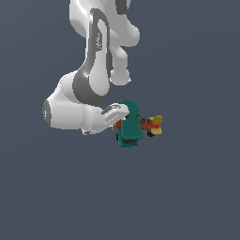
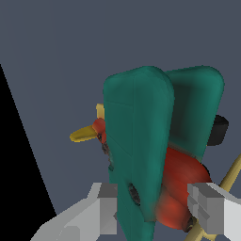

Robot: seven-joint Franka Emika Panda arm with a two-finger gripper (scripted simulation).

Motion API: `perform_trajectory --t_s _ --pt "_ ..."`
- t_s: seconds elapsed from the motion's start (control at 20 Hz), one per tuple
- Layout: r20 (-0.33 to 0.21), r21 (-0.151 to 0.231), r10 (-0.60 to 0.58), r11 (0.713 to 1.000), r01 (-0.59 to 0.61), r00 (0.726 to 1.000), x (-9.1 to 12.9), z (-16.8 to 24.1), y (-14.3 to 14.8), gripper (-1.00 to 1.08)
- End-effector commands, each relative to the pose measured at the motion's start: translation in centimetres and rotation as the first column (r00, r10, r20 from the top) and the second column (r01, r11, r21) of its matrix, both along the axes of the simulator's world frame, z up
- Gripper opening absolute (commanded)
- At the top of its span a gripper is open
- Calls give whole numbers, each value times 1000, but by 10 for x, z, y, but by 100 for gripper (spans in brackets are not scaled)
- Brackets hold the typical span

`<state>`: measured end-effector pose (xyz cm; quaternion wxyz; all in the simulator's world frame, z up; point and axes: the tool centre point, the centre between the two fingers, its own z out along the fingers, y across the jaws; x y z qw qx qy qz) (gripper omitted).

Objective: Pick up the object and move it to a goal position.

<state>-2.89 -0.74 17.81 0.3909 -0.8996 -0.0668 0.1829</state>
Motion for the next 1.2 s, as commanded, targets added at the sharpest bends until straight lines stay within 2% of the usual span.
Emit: perform_trajectory --t_s 0.0,0.25,0.6,0.85,1.15 --pt "0 65 1 998 -1 1000 3 -5 1 28" --pt "7 192 -1 981 -1 1000 9 -14 2 28" --pt "31 354 -14 935 2 999 16 -23 1 28" --pt "48 431 -25 902 2 999 20 -27 0 28" --pt "60 481 -36 876 2 998 22 -29 -2 28"
